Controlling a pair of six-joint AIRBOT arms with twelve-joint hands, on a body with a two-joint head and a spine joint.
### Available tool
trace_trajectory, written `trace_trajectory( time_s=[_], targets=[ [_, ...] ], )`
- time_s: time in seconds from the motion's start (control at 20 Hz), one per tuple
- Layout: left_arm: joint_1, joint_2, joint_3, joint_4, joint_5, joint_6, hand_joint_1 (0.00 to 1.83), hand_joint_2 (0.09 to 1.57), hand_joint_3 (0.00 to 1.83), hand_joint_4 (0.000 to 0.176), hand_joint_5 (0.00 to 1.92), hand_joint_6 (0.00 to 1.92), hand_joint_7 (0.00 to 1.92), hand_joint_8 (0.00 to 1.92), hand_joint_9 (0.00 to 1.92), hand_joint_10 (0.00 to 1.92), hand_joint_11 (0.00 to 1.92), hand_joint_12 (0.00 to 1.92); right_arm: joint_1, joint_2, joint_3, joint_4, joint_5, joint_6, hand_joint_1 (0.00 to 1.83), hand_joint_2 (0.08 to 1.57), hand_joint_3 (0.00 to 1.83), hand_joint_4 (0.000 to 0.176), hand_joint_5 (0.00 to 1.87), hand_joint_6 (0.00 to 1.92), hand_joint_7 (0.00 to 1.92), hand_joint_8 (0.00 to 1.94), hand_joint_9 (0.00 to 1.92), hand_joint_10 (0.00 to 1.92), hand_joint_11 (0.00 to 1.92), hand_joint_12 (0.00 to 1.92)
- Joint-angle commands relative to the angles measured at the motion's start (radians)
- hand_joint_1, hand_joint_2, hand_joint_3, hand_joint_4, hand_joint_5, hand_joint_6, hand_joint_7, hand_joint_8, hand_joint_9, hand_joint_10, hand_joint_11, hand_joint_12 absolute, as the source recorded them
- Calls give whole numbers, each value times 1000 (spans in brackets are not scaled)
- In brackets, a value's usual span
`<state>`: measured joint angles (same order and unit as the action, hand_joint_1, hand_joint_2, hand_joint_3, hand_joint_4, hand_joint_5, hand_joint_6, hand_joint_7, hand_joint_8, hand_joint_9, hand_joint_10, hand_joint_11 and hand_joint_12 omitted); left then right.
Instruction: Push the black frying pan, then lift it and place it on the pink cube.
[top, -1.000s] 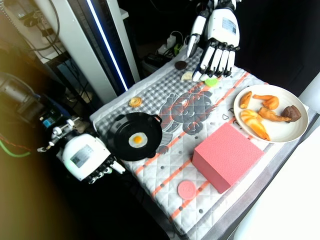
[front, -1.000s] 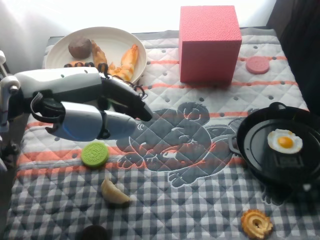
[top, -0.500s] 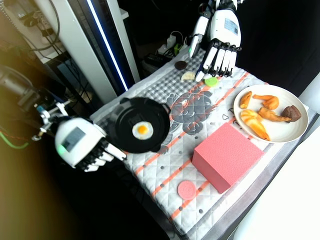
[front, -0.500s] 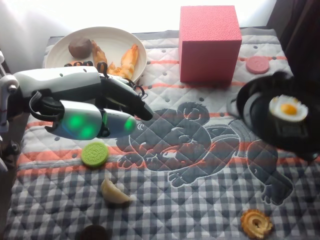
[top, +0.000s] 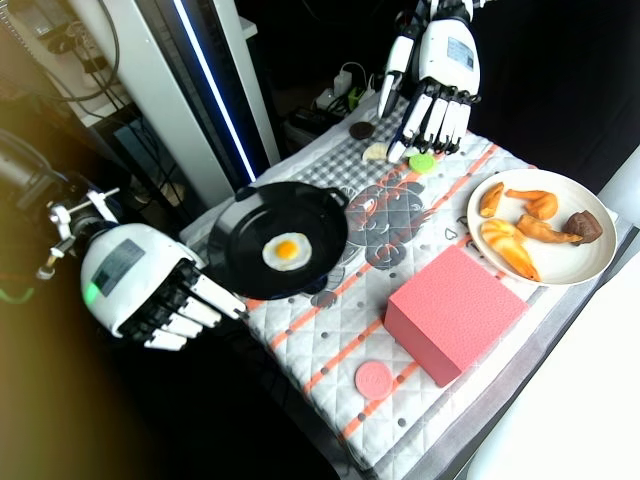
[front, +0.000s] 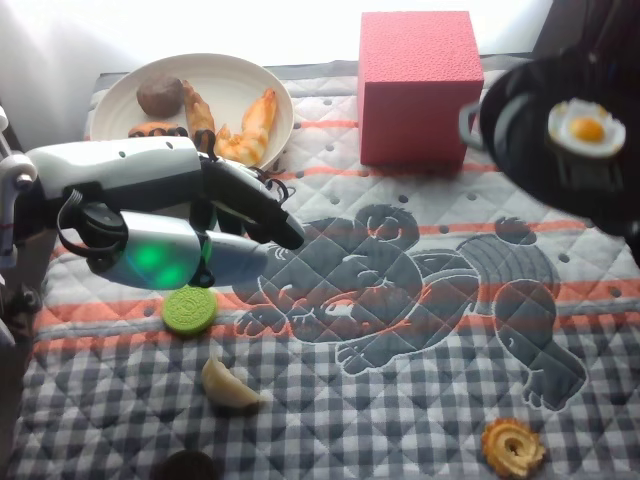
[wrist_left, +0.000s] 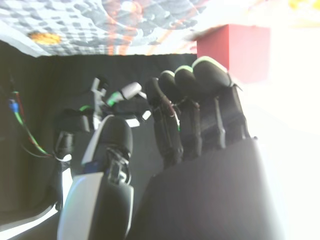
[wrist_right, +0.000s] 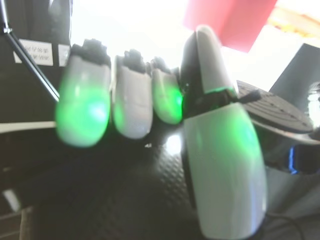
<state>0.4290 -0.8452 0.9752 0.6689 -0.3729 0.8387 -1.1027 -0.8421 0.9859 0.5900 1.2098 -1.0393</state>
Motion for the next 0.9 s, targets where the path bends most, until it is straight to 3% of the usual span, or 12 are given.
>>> trace_trajectory(
  time_s=[0.0,0.2,0.35,0.45,0.55,0.65,0.75,0.8,0.85],
  targets=[
    [-3,6,1,-29,-93,-2,469,1361,0,0,693,154,417,929,249,1389,164,1821,38,-5,25,-23,60,6,1493,1263,0,0,1226,1921,1442,1941,1584,1921,1619,1921],
    [4,6,3,-38,-98,-2,494,1362,0,0,674,218,503,697,283,1243,172,1739,192,-62,126,-60,-103,-1,1555,1254,0,0,1155,1921,1409,1941,1591,1921,1638,1921],
    [11,6,7,-45,-106,-2,470,1367,0,0,581,435,470,780,243,1363,184,1830,315,-115,204,-79,-228,-43,1393,1270,0,0,1224,1921,1416,1941,1551,1921,1590,1921],
    [15,5,8,-55,-110,6,437,1377,0,0,559,423,434,804,229,1305,131,1804,368,-149,245,-84,-277,-56,1395,1270,0,0,1240,1921,1447,1941,1602,1921,1657,1921],
    [20,5,10,-64,-109,11,440,1384,1,0,591,369,515,588,284,1098,122,1715,431,-204,304,-91,-340,-63,1350,1284,0,0,1257,1921,1451,1941,1588,1921,1634,1921],
    [21,1,12,-64,-106,12,466,1383,1,0,614,338,548,541,290,1142,164,1718,475,-238,349,-93,-392,-73,1336,1321,16,0,1243,1921,1449,1941,1587,1921,1638,1921],
    [21,-6,16,-64,-109,12,299,1409,1,0,549,285,501,395,222,952,46,1620,519,-266,388,-93,-444,-99,1419,1269,0,0,1292,1921,1446,1941,1568,1921,1607,1921],
    [21,-7,17,-64,-110,12,290,1414,1,8,547,258,511,336,236,853,37,1574,527,-272,397,-93,-455,-104,1413,1264,0,0,1307,1921,1438,1941,1557,1921,1595,1921],
    [21,-10,19,-64,-110,12,368,1410,1,0,592,225,573,296,293,845,99,1564,543,-283,415,-93,-476,-113,1367,1286,0,0,1313,1921,1445,1941,1561,1921,1601,1921]
  ],
)
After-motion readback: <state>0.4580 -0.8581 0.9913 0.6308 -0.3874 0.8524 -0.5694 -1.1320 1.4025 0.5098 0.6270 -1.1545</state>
